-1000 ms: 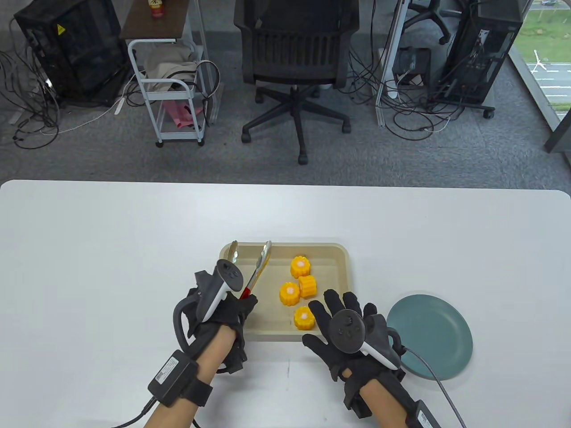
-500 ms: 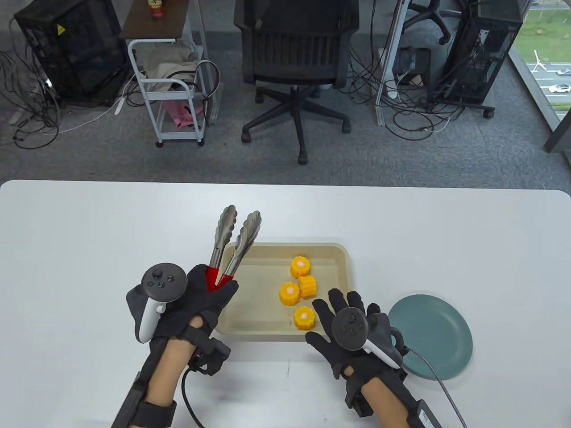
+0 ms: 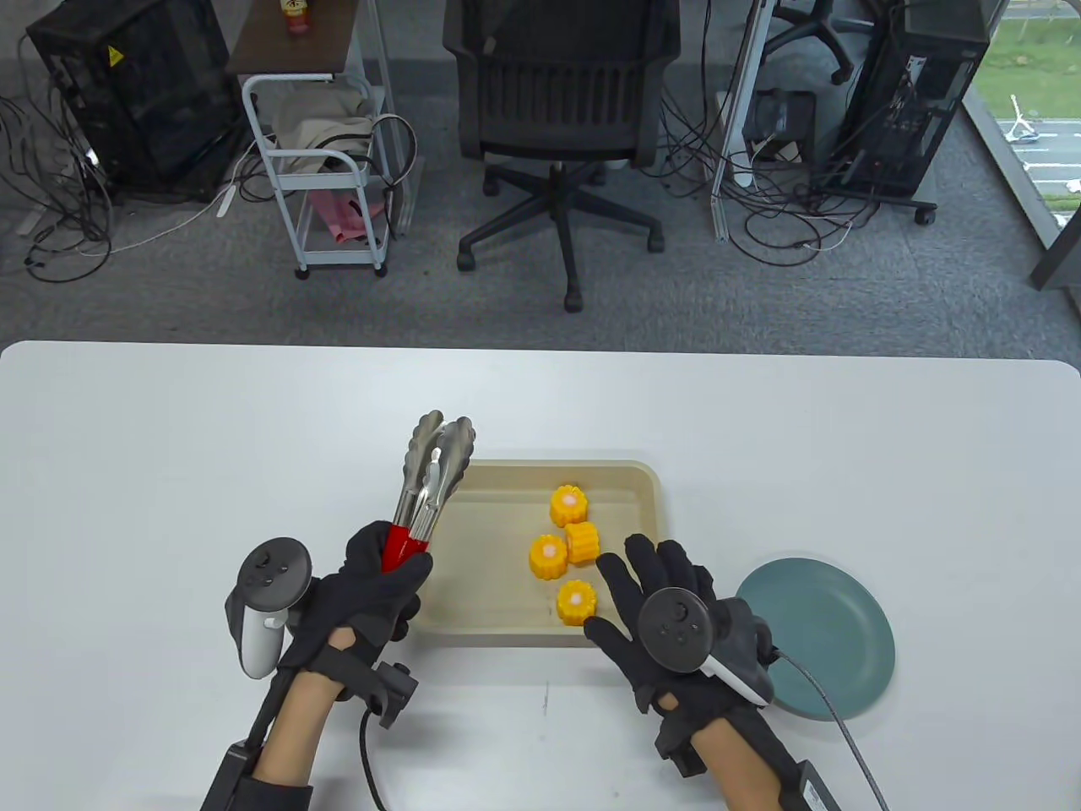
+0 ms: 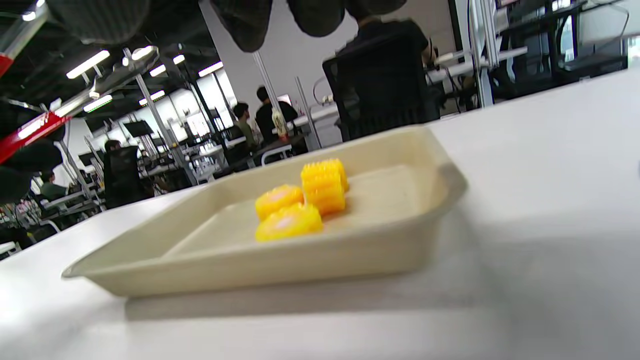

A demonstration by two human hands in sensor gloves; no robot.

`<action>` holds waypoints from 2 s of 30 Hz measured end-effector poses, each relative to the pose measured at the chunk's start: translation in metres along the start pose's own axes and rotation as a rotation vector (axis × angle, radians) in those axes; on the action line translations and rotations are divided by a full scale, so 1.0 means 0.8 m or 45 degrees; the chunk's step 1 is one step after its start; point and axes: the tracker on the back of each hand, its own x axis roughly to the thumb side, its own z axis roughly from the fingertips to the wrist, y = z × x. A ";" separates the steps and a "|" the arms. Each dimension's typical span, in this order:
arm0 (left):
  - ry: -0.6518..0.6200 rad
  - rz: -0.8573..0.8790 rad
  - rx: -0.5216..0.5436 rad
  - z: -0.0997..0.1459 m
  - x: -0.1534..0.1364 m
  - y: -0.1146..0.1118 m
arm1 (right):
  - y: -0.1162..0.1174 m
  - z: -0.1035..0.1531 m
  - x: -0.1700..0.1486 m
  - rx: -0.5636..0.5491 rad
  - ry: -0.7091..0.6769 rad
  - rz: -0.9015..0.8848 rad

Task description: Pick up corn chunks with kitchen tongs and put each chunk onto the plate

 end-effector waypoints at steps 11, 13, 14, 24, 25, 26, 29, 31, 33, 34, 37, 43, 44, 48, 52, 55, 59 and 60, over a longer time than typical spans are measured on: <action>-0.045 -0.071 -0.025 -0.003 0.001 -0.018 | -0.067 0.014 -0.095 -0.271 0.312 -0.080; -0.054 -0.078 -0.024 -0.002 0.003 -0.018 | -0.075 0.019 -0.124 -0.295 0.439 -0.110; -0.059 -0.083 -0.025 -0.001 0.004 -0.018 | -0.077 0.021 -0.136 -0.308 0.482 -0.134; -0.056 -0.122 -0.053 0.001 0.005 -0.023 | -0.067 0.038 -0.241 -0.151 0.996 -0.190; -0.051 -0.128 -0.059 0.001 0.004 -0.024 | -0.063 0.038 -0.247 -0.132 1.033 -0.210; -0.047 -0.139 -0.058 0.001 0.004 -0.025 | -0.054 0.039 -0.258 -0.101 1.097 -0.248; -0.038 -0.154 -0.066 0.001 0.002 -0.026 | -0.029 0.040 -0.279 0.008 1.222 -0.269; -0.041 -0.158 -0.067 0.000 0.003 -0.027 | -0.018 0.040 -0.286 0.064 1.291 -0.217; -0.043 -0.157 -0.071 0.000 0.003 -0.027 | -0.008 0.039 -0.291 0.147 1.366 -0.189; -0.043 -0.158 -0.071 0.000 0.003 -0.027 | -0.004 0.039 -0.292 0.169 1.389 -0.191; -0.035 -0.165 -0.085 0.000 0.002 -0.027 | 0.005 0.039 -0.296 0.249 1.461 -0.146; -0.031 -0.176 -0.091 0.000 0.003 -0.028 | 0.010 0.041 -0.305 0.232 1.543 -0.221; -0.030 -0.176 -0.090 0.000 0.003 -0.028 | 0.009 0.042 -0.306 0.200 1.540 -0.247; -0.015 -0.190 -0.098 0.000 0.001 -0.028 | -0.001 0.044 -0.308 0.125 1.473 -0.338; -0.013 -0.184 -0.096 0.000 0.002 -0.028 | -0.012 0.041 -0.300 0.061 1.402 -0.494; -0.005 -0.181 -0.131 -0.001 0.002 -0.026 | -0.018 0.043 -0.295 -0.048 1.341 -0.729; 0.003 -0.176 -0.125 -0.002 0.002 -0.024 | -0.018 0.049 -0.286 -0.201 1.239 -1.265; 0.002 -0.174 -0.122 -0.002 0.002 -0.024 | -0.020 0.051 -0.282 -0.242 1.219 -1.288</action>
